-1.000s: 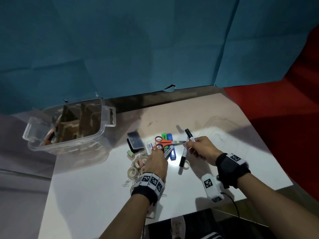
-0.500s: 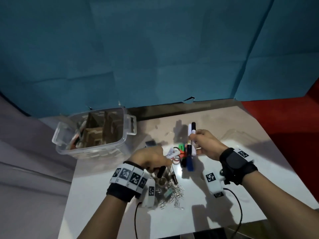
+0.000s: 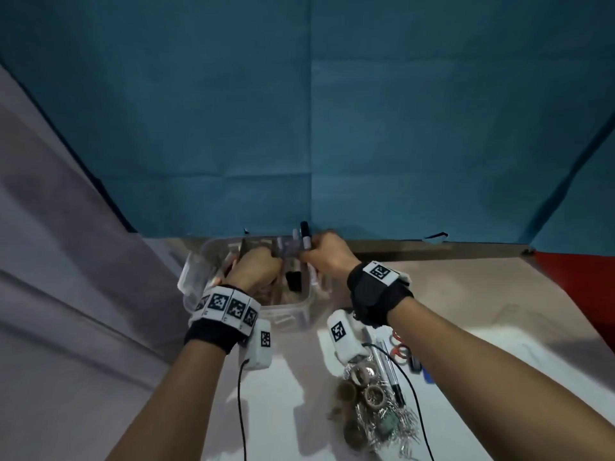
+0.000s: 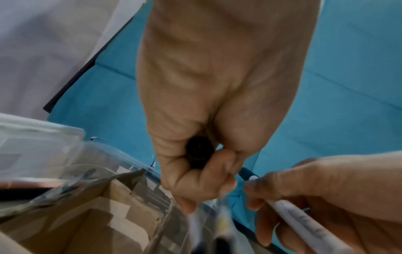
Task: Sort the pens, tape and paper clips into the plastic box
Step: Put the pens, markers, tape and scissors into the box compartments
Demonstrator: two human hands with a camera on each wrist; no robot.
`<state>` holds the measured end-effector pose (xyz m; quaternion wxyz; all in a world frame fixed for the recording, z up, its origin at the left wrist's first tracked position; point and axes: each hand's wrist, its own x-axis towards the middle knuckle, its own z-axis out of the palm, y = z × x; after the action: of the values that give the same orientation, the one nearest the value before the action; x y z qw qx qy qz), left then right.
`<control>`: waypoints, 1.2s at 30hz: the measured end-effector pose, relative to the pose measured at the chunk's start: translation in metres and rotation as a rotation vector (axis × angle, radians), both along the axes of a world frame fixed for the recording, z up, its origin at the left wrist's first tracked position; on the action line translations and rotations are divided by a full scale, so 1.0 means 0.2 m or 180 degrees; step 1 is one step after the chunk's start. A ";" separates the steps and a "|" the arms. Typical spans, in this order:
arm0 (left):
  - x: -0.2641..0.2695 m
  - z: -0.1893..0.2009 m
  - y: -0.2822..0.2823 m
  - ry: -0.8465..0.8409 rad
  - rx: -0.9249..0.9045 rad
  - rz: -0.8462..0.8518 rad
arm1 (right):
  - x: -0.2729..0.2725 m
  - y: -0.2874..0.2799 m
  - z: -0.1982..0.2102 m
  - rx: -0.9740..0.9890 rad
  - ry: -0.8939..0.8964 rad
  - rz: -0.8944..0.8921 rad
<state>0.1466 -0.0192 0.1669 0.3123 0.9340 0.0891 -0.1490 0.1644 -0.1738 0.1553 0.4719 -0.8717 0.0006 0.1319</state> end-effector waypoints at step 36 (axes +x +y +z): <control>-0.40 -0.57 -1.15 0.0714 0.0531 -0.1741 | -0.36 -1.42 -0.75 -0.2165 0.0091 0.0447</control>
<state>0.0674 -0.2497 0.0531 0.1711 0.9234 -0.1198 -0.3220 0.0916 -0.4571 0.0049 0.1441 -0.9751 -0.0089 0.1685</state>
